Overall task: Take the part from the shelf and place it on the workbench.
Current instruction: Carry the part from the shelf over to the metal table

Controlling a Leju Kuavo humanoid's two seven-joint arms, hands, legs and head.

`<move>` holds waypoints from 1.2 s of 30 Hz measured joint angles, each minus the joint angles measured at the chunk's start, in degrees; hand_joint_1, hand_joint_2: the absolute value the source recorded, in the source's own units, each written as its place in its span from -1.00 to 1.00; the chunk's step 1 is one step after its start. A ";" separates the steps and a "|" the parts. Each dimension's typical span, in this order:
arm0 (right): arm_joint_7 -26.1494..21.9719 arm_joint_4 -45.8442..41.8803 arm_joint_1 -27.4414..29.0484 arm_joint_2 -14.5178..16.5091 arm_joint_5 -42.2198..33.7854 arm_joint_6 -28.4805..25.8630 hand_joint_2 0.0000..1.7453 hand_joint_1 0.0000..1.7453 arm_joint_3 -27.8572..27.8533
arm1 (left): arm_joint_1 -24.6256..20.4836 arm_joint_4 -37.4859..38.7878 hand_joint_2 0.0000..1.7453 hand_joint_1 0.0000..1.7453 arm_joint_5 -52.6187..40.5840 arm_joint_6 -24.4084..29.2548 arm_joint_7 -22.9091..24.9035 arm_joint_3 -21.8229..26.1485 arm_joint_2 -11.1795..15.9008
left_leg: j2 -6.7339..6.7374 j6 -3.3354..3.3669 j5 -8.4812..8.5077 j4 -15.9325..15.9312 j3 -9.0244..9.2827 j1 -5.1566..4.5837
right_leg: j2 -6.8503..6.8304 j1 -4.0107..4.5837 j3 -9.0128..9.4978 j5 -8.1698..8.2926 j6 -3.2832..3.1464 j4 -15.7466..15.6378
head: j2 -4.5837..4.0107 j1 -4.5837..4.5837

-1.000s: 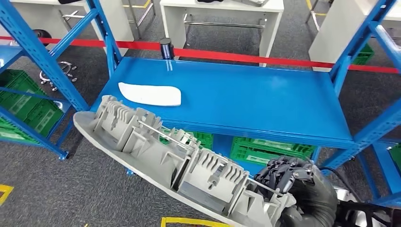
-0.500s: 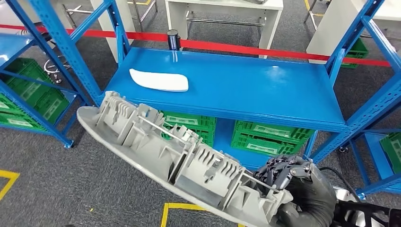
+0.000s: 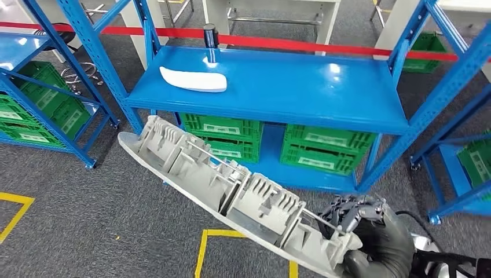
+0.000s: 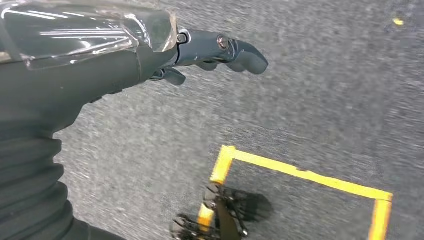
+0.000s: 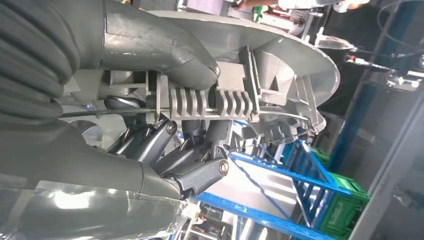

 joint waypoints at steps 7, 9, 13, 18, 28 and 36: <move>-0.69 1.14 0.02 -0.96 -0.37 0.25 1.00 0.90 -0.31 | -1.24 1.33 1.00 -1.00 -0.77 -1.02 -1.93 2.08 0.05 | -0.15 -0.04 -4.44 7.72 4.78 0.28 | 0.06 0.48 -5.52 4.85 0.17 0.32 | 0.01 -0.11; -0.92 1.22 0.03 -1.25 -0.64 0.44 1.00 0.90 -0.38 | -1.34 1.54 1.00 -1.00 -0.72 -1.03 -2.20 2.26 0.14 | -0.23 0.90 -4.83 -0.99 11.01 -0.05 | 0.05 0.61 -6.28 5.95 0.64 0.24 | 0.01 -0.08; -1.35 1.49 0.00 -1.71 -1.05 0.97 1.00 0.90 -0.42 | -1.45 1.82 1.00 -1.00 -0.51 -0.96 -2.44 2.65 0.16 | -0.08 2.48 -4.59 -5.79 12.33 -0.76 | -0.07 0.26 -6.74 7.60 1.95 -0.25 | 0.01 -0.17; -1.40 1.93 0.04 -2.31 -1.12 1.03 1.00 0.90 -0.61 | -1.62 2.35 1.00 -1.00 -0.47 -0.93 -2.44 2.81 -0.02 | 0.33 3.55 -0.23 -6.61 8.61 -0.66 | 0.12 0.18 -10.18 -2.89 1.12 12.32 | 0.00 0.08; -2.73 1.81 0.55 -2.49 2.08 0.99 1.00 0.90 -0.85 | -0.28 1.28 1.00 -1.00 5.33 -0.12 0.84 1.12 0.09 | -0.56 1.11 4.94 -2.64 0.29 -0.46 | 1.35 -0.04 2.01 -2.66 1.58 0.57 | 0.00 -0.04; -4.03 1.28 1.06 -1.86 3.96 1.01 1.00 0.90 -0.85 | 1.46 0.80 1.00 -1.00 6.59 0.33 1.08 -1.46 0.11 | -0.34 -0.64 -6.75 13.34 -0.51 0.49 | 0.26 -0.08 -3.98 2.78 0.26 0.89 | 0.01 -0.26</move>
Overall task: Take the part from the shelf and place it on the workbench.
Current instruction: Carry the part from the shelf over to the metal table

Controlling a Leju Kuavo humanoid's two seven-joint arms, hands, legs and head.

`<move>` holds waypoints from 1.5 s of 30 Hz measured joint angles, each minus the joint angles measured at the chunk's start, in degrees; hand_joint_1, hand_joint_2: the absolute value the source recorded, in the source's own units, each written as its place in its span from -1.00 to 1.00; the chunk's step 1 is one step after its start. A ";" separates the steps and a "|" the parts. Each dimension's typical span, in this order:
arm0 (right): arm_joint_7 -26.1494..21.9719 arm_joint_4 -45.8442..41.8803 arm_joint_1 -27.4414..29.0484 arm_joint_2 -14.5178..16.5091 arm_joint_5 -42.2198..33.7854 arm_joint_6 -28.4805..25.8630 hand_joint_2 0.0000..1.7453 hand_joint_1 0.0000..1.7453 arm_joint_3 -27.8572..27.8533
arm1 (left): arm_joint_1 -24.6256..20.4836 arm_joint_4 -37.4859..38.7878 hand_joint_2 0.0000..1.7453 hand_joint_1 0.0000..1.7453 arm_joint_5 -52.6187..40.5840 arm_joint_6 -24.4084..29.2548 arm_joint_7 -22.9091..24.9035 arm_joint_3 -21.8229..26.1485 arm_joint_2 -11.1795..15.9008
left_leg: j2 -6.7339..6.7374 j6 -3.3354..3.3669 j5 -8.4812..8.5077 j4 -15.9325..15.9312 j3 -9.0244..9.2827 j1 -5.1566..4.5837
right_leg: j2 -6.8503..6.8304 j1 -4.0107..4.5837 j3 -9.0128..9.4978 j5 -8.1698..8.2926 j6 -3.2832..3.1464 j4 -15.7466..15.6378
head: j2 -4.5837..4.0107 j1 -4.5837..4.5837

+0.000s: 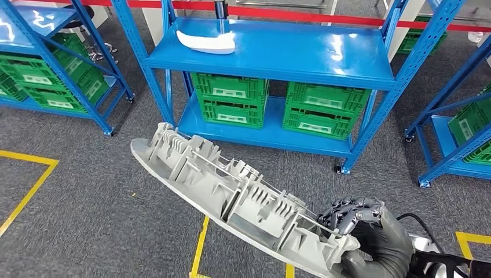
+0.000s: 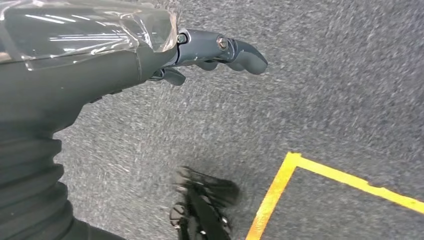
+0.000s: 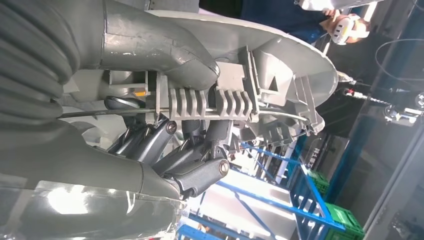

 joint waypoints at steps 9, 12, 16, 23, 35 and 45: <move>0.14 -1.38 -0.49 0.93 -0.02 0.15 1.00 0.90 -0.18 | 0.20 -1.49 1.00 -1.00 -0.13 -0.19 0.45 -0.76 0.31 | 0.17 3.47 2.68 -19.11 12.24 -1.05 | -0.19 -0.14 -3.21 2.56 1.97 0.60 | -0.01 0.14; 0.22 -1.48 -0.50 1.05 -0.03 0.15 1.00 0.90 -0.23 | 0.19 -1.55 1.00 -1.00 -0.04 -0.07 0.55 -0.91 0.19 | 0.44 4.36 5.17 -19.45 9.76 -1.10 | -0.12 -0.11 -5.72 -5.03 1.13 9.32 | -0.01 0.46; 0.30 -1.48 -0.52 1.13 0.49 0.16 1.00 0.90 -0.24 | 0.24 -1.53 1.00 -1.00 0.25 0.20 0.87 -1.30 -0.04 | 0.50 4.14 8.01 -18.59 5.69 -1.19 | -0.11 -0.22 -3.79 -4.91 3.23 15.14 | 0.00 0.49; -0.34 -1.76 -1.58 1.42 3.27 0.14 1.00 0.90 -0.09 | 0.47 -1.72 1.00 -1.00 0.70 0.43 1.34 -2.21 -0.05 | 0.27 2.03 10.65 -16.08 1.41 -1.12 | -0.04 0.13 5.82 -4.81 1.18 -1.08 | -0.01 0.47; -1.72 -1.62 -4.42 1.86 2.09 1.40 1.00 0.90 0.85 | 0.53 -1.89 1.00 -1.00 -0.27 -0.02 0.21 -2.37 0.09 | -3.06 1.62 1.28 -16.32 12.62 -0.23 | 1.79 -0.06 -2.06 3.01 1.31 -0.81 | -0.01 0.16; -2.18 -1.12 -6.00 1.57 1.99 2.27 1.00 0.90 1.62 | -0.37 -1.55 1.00 -1.00 -2.47 -0.86 -1.32 -1.97 -0.06 | 0.91 4.07 6.57 -19.50 7.81 -0.85 | 0.65 -0.16 -7.58 -5.66 2.53 16.08 | 0.00 0.75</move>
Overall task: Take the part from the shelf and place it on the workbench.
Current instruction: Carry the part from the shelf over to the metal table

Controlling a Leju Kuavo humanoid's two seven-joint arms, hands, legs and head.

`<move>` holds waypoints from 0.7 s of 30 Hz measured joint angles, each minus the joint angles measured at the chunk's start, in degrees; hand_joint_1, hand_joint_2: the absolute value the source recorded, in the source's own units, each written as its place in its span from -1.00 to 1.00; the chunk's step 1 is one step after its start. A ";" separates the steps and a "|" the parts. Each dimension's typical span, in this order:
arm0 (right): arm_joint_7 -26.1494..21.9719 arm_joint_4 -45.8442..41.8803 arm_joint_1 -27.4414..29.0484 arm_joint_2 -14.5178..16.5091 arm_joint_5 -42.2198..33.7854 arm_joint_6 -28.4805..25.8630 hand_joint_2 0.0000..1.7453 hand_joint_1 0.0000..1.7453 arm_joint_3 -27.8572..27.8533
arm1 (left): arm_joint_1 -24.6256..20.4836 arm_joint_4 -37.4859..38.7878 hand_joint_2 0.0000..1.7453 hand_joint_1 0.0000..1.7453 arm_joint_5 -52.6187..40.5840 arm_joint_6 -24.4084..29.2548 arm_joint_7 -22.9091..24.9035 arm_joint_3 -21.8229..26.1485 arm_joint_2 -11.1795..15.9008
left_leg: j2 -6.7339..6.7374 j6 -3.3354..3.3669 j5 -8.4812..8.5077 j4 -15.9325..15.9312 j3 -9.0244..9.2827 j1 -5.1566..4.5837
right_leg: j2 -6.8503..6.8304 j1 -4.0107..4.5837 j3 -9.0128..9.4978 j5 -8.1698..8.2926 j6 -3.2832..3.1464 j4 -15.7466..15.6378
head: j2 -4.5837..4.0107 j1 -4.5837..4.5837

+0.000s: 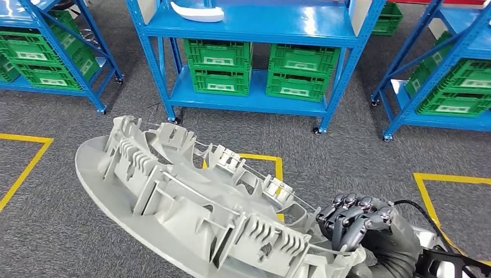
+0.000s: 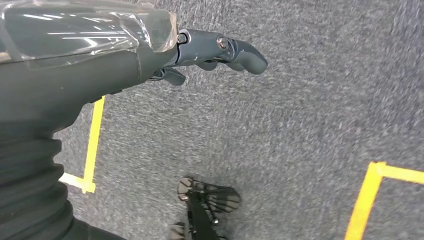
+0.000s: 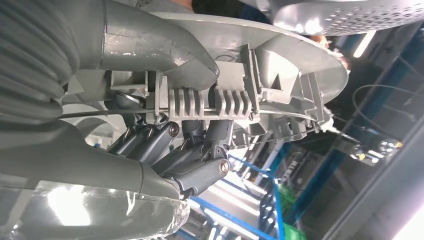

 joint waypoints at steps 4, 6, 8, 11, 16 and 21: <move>-0.04 0.42 -1.05 -0.30 0.47 -0.26 1.00 0.90 0.45 | -0.87 0.47 1.00 -1.00 -1.78 -0.18 -1.06 0.55 -0.08 | 0.49 -0.78 2.09 2.10 -4.40 -0.04 | -0.30 0.04 10.27 2.50 1.21 -10.65 | 0.01 0.02; -0.10 0.50 -1.53 -0.49 0.39 -0.54 1.00 0.90 0.63 | -1.10 0.60 1.00 -1.00 -2.61 -0.52 -1.64 1.04 -0.05 | 0.51 -1.37 3.11 2.86 -5.58 -0.18 | -0.46 0.38 14.10 0.70 0.23 -16.92 | 0.01 -0.01; -0.14 0.57 -1.70 -0.68 0.16 -0.79 1.00 0.90 0.72 | -1.22 0.67 1.00 -1.00 -3.11 -0.86 -1.94 1.66 0.01 | 0.46 -1.94 4.17 2.92 -6.16 -0.09 | -0.54 0.48 13.59 0.81 -0.77 -17.67 | 0.00 -0.03; -0.14 0.63 -1.76 -0.73 -0.35 -0.97 1.00 0.90 0.87 | -1.36 0.79 1.00 -1.00 -3.88 -1.04 -2.11 2.62 0.02 | -0.10 -3.05 -0.44 6.34 -7.55 0.35 | -0.76 0.08 11.77 2.68 -2.31 -17.65 | -0.01 -0.21; -0.16 0.77 -1.52 -0.54 -0.84 -0.43 1.00 0.90 1.08 | -2.08 1.07 1.00 -1.00 -5.14 -0.83 -2.38 4.16 0.02 | -0.47 -3.92 -7.22 19.64 -8.03 0.80 | -0.75 0.29 7.64 6.15 -2.46 -17.11 | -0.01 -0.39; -0.13 0.85 -1.75 -0.46 -0.79 -0.08 1.00 0.90 1.40 | -2.61 1.20 1.00 -1.00 -5.48 -0.87 -2.63 4.74 0.21 | -1.16 -2.28 -5.66 2.16 5.75 0.23 | -0.67 0.43 5.06 8.98 -1.30 -16.92 | 0.00 -0.34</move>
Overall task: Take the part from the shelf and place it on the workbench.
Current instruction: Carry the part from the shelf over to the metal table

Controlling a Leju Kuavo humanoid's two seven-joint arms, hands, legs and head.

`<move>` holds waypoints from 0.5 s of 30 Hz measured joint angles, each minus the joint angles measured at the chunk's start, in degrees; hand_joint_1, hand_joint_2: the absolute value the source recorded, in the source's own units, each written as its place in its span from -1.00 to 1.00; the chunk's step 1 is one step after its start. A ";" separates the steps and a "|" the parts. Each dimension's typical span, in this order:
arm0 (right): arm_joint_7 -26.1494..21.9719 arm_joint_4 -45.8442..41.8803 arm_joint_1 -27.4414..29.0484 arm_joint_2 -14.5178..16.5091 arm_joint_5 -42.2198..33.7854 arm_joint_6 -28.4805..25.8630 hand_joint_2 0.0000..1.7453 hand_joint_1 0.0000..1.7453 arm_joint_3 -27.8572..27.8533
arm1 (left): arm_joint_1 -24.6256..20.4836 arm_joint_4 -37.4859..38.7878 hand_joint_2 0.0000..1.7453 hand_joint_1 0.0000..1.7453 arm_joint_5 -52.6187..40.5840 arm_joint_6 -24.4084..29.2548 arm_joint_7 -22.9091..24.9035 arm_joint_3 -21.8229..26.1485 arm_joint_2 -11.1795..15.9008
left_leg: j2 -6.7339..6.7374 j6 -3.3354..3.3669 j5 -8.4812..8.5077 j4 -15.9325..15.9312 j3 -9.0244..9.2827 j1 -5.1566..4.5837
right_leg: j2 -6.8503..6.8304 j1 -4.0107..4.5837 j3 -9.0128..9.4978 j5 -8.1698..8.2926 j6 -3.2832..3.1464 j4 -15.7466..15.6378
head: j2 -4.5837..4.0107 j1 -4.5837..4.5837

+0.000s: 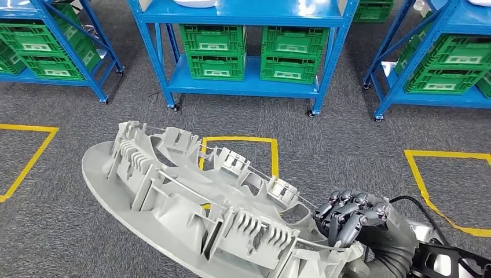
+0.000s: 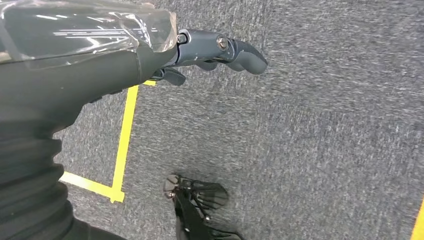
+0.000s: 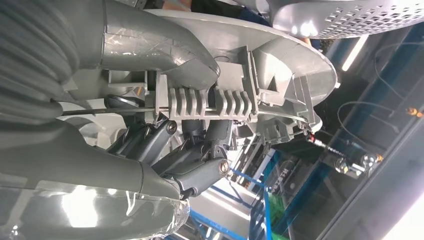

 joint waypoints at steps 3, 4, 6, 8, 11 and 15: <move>0.02 0.10 -0.28 0.15 0.02 -0.02 1.00 0.90 0.09 | -0.10 0.03 1.00 -1.00 0.12 0.19 0.06 0.43 0.04 | 0.25 0.88 0.88 -1.98 -0.28 -0.41 | -0.05 -0.20 -0.60 1.12 1.03 -0.20 | -0.01 -0.02; 0.03 0.11 -0.24 0.19 0.04 -0.04 1.00 0.90 0.05 | -0.16 0.03 1.00 -1.00 0.27 0.32 0.24 0.56 0.03 | 0.44 1.33 1.69 -2.26 -0.94 -0.34 | -0.02 -0.18 -1.19 0.15 0.98 0.60 | -0.01 0.03; -0.06 0.11 0.17 0.20 0.16 -0.05 1.00 0.90 -0.13 | -0.27 0.04 1.00 -1.00 0.67 0.45 0.86 0.70 -0.05 | 0.76 2.07 3.47 -2.56 -2.55 -0.21 | 0.02 -0.21 -3.09 -4.69 0.36 5.64 | -0.01 0.19; -0.41 0.11 0.92 0.21 0.35 -0.03 1.00 0.90 -0.36 | -0.28 0.05 1.00 -1.00 1.00 0.44 1.49 0.71 -0.13 | 0.87 2.35 5.10 -2.36 -4.54 -0.35 | 0.03 -0.26 -4.82 -9.29 0.32 13.56 | -0.01 0.29; -0.95 0.11 1.65 0.22 0.59 0.07 1.00 0.90 -0.49 | -0.26 0.05 1.00 -1.00 1.67 0.51 1.90 0.72 -0.21 | 1.06 2.11 7.15 -1.45 -8.03 -0.39 | 0.02 -0.42 -2.44 -8.15 2.08 16.28 | -0.02 0.31; -1.40 0.13 1.81 0.24 0.67 0.18 1.00 0.90 -0.51 | -0.18 -0.06 1.00 -1.00 2.88 0.80 1.95 0.69 -0.21 | 1.09 1.08 9.06 0.67 -11.55 -0.57 | 0.00 -0.27 8.58 -8.09 1.73 1.56 | 0.00 0.26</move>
